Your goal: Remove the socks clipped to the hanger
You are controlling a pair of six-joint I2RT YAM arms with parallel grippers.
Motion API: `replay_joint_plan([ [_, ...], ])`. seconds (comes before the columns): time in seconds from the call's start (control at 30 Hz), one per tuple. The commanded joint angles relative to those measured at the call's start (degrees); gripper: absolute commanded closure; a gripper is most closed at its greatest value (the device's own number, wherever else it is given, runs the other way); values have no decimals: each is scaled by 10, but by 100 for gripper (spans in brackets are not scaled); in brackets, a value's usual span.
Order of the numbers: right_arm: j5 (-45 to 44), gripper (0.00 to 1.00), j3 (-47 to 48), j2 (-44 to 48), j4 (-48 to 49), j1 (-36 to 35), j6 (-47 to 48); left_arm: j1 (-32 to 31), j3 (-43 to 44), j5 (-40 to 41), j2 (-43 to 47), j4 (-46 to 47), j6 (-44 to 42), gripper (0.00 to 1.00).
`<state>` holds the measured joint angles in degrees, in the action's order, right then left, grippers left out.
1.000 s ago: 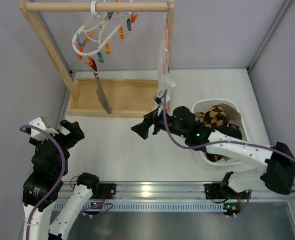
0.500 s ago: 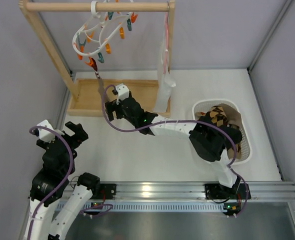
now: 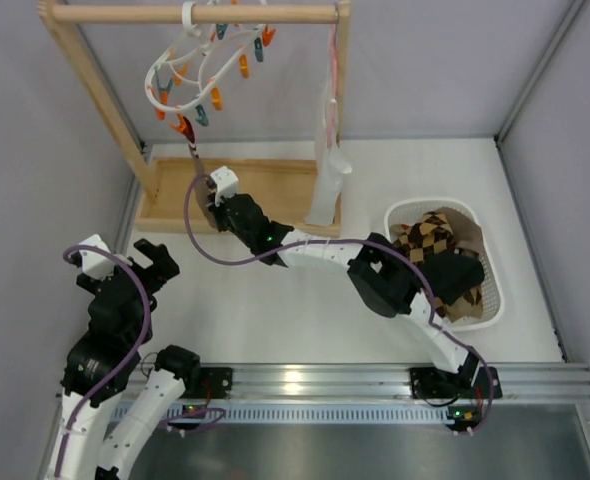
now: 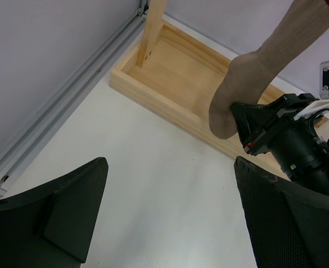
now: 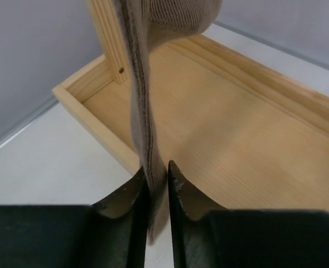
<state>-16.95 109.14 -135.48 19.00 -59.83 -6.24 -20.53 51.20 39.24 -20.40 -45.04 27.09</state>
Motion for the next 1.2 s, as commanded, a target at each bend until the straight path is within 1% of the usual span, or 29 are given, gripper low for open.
replay_joint_plan([
  [0.0,-5,94,31,-1,57,0,9,-2,0,-2,-4,28,-2,2],
  [0.03,-5,100,23,3,62,0,9,-2,2,-3,-6,26,-2,2],
  [0.13,-6,100,-43,45,110,-6,10,-1,32,-40,-25,27,9,2],
  [0.2,-16,100,-95,86,138,-14,8,-2,67,-63,-58,28,14,2],
  [0.23,-19,100,-110,100,143,-18,4,-1,112,-87,-75,28,8,2],
  [0.3,-22,100,-146,135,144,-27,3,-2,172,-111,-146,24,-4,2],
  [0.33,-23,100,-157,144,145,-29,-2,-2,231,-136,-172,22,-18,2],
  [0.37,-22,100,-180,165,146,-34,-2,-1,259,-149,-221,20,-20,2],
  [0.47,-17,100,-232,199,169,-44,-7,-2,353,-181,-304,9,-20,2],
  [0.53,-19,100,-250,213,173,-50,-8,-2,397,-180,-341,8,-30,2],
  [0.57,-19,100,-265,225,174,-56,-8,-2,433,-174,-373,9,-34,2],
  [0.67,-23,100,-294,247,191,-69,-2,-2,477,-162,-424,10,-52,2],
  [0.7,-24,100,-300,251,197,-71,1,-2,498,-145,-434,10,-53,2],
  [0.77,-26,100,-305,254,198,-79,11,-2,519,-136,-459,8,-63,2],
  [0.9,-31,100,-291,244,178,-88,24,-2,547,-152,-487,9,-70,4],
  [1.0,-34,100,-272,231,163,-93,35,-1,549,-146,-502,9,-71,8],
  [1.17,-41,100,-243,211,151,-107,56,-2,551,-125,-527,9,-80,9],
])
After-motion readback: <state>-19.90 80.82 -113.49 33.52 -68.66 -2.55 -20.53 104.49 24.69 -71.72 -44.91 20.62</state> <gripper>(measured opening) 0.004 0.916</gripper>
